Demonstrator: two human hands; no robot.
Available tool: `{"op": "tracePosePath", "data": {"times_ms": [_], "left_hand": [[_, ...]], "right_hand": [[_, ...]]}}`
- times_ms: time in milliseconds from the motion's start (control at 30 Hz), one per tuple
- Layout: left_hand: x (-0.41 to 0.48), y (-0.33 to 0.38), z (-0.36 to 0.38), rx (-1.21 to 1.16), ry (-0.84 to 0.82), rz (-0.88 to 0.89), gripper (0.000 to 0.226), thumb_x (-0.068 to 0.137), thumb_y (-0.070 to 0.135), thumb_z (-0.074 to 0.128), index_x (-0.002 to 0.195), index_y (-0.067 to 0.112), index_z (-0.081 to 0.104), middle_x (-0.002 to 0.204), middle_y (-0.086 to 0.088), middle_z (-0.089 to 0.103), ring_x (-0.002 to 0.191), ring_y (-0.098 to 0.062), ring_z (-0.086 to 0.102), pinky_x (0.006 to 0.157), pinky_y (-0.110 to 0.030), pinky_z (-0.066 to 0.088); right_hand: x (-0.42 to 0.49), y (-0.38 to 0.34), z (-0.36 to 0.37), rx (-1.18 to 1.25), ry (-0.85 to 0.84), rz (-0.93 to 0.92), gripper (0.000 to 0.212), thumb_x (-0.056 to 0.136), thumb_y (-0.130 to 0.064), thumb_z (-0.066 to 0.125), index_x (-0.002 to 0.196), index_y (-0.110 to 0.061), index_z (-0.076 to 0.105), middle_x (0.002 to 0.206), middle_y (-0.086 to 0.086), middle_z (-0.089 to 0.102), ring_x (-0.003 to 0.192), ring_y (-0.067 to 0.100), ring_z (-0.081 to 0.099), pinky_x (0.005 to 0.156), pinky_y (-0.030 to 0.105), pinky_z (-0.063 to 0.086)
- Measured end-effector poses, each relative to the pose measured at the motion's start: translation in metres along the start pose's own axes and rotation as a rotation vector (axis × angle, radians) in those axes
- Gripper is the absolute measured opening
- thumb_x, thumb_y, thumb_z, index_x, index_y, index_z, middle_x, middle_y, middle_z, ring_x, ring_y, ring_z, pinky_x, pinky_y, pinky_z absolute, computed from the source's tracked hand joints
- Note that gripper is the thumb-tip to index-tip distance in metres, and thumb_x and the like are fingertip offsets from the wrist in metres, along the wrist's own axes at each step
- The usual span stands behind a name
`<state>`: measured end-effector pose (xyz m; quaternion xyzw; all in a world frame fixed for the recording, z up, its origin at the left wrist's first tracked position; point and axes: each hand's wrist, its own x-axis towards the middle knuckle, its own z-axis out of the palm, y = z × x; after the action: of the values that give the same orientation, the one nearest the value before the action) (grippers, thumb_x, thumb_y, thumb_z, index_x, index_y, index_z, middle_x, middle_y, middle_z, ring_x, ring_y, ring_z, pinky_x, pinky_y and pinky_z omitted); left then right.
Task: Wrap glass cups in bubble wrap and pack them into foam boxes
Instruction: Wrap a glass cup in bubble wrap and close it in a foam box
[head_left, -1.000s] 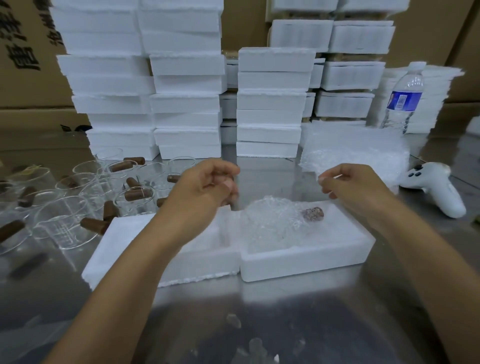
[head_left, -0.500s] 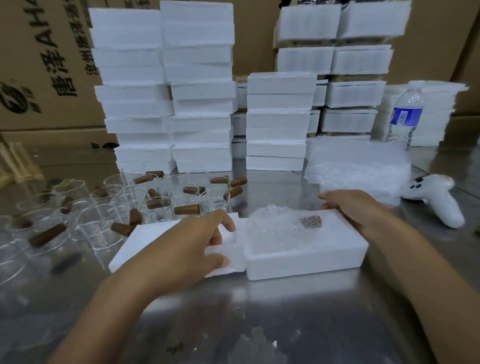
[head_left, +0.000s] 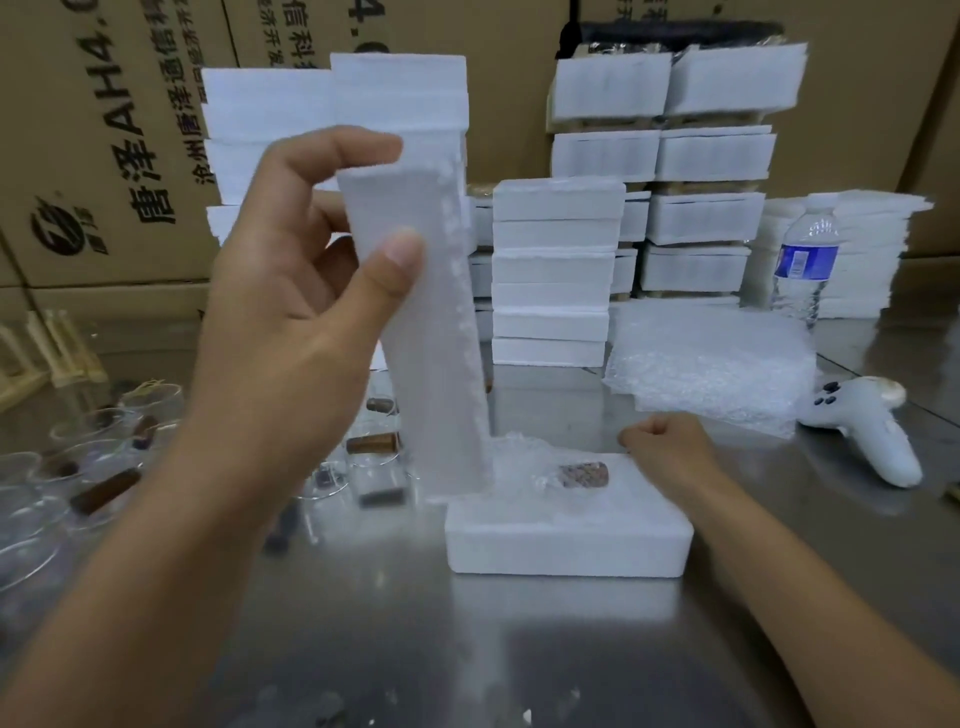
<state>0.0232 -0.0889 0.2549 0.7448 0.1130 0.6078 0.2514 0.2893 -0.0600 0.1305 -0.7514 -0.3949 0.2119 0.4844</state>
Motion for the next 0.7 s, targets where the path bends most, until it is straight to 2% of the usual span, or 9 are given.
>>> {"op": "tracePosePath", "data": {"times_ms": [100, 200, 233, 300, 400, 467, 567, 633, 700], "left_hand": [[-0.001, -0.001, 0.016, -0.307, 0.178, -0.028, 0.029, 0.089, 0.006, 0.055, 0.113, 0.019, 0.045, 0.103, 0.001, 0.064, 0.100, -0.013, 0.061, 0.087, -0.032, 0.051], [-0.008, -0.008, 0.032, -0.649, 0.284, -0.168, 0.034, 0.086, 0.005, 0.057, 0.114, 0.020, 0.046, 0.103, 0.005, 0.069, 0.109, -0.015, 0.062, 0.091, -0.028, 0.050], [-0.012, -0.011, 0.037, -0.697, 0.302, -0.217, 0.035, 0.085, 0.006, 0.059, 0.115, 0.021, 0.047, 0.104, 0.003, 0.069, 0.109, -0.015, 0.062, 0.090, -0.027, 0.051], [-0.022, -0.020, 0.048, -0.722, 0.329, -0.305, 0.037, 0.080, 0.007, 0.061, 0.112, 0.022, 0.049, 0.101, 0.002, 0.070, 0.101, -0.014, 0.066, 0.082, -0.024, 0.053], [-0.037, -0.036, 0.057, -0.606, 0.332, -0.410, 0.040, 0.070, 0.013, 0.064, 0.107, 0.025, 0.052, 0.094, 0.001, 0.072, 0.086, -0.011, 0.069, 0.069, -0.020, 0.055], [-0.045, -0.048, 0.055, -0.487, 0.284, -0.460, 0.050, 0.065, 0.020, 0.070, 0.110, 0.031, 0.053, 0.095, 0.000, 0.074, 0.089, -0.012, 0.070, 0.068, -0.019, 0.055], [-0.054, -0.060, 0.045, -0.256, 0.074, -0.508, 0.061, 0.062, 0.033, 0.073, 0.117, 0.048, 0.049, 0.100, 0.006, 0.074, 0.091, -0.007, 0.070, 0.063, -0.013, 0.052], [-0.060, -0.067, 0.036, -0.116, -0.049, -0.493, 0.060, 0.063, 0.043, 0.075, 0.116, 0.055, 0.050, 0.105, 0.011, 0.072, 0.092, -0.006, 0.069, 0.066, -0.013, 0.053], [-0.063, -0.073, 0.028, 0.001, -0.109, -0.466, 0.058, 0.061, 0.068, 0.071, 0.115, 0.058, 0.053, 0.118, 0.009, 0.063, 0.102, -0.011, 0.065, 0.078, -0.028, 0.055]], "right_hand": [[-0.004, -0.009, -0.001, 0.066, 0.074, -0.044, 0.020, 0.089, -0.017, 0.056, 0.072, -0.010, 0.064, 0.073, 0.004, 0.062, 0.065, 0.016, 0.053, 0.060, 0.026, 0.037], [-0.009, -0.026, -0.009, 0.283, 0.159, -0.122, 0.033, 0.094, -0.006, 0.047, 0.062, -0.013, 0.051, 0.060, 0.005, 0.055, 0.055, 0.013, 0.050, 0.052, 0.024, 0.038], [-0.010, -0.031, -0.013, 0.452, 0.092, -0.092, 0.032, 0.096, -0.009, 0.046, 0.065, -0.013, 0.052, 0.057, 0.008, 0.057, 0.052, 0.016, 0.055, 0.049, 0.022, 0.042], [-0.016, -0.037, -0.020, 0.771, -0.141, -0.024, 0.035, 0.098, -0.035, 0.046, 0.075, -0.019, 0.066, 0.064, 0.001, 0.071, 0.058, 0.014, 0.067, 0.052, 0.022, 0.051], [-0.018, -0.033, -0.026, 0.743, -0.349, -0.026, 0.046, 0.091, -0.057, 0.042, 0.076, -0.030, 0.075, 0.075, -0.004, 0.074, 0.066, 0.013, 0.071, 0.056, 0.025, 0.051], [-0.016, -0.029, -0.029, 0.742, -0.361, 0.035, 0.039, 0.088, -0.058, 0.046, 0.085, -0.029, 0.072, 0.075, -0.004, 0.073, 0.065, 0.014, 0.070, 0.058, 0.027, 0.048], [-0.013, -0.027, -0.033, 0.748, -0.323, 0.095, 0.030, 0.088, -0.052, 0.052, 0.093, -0.025, 0.064, 0.067, -0.005, 0.071, 0.060, 0.013, 0.069, 0.052, 0.024, 0.048], [-0.011, -0.025, -0.036, 0.717, -0.284, 0.097, 0.024, 0.088, -0.048, 0.054, 0.084, -0.025, 0.063, 0.058, -0.007, 0.067, 0.052, 0.010, 0.066, 0.054, 0.025, 0.046], [-0.010, -0.024, -0.036, 0.675, -0.265, 0.088, 0.023, 0.088, -0.046, 0.056, 0.080, -0.025, 0.063, 0.056, -0.007, 0.066, 0.049, 0.009, 0.064, 0.055, 0.026, 0.045]]}}
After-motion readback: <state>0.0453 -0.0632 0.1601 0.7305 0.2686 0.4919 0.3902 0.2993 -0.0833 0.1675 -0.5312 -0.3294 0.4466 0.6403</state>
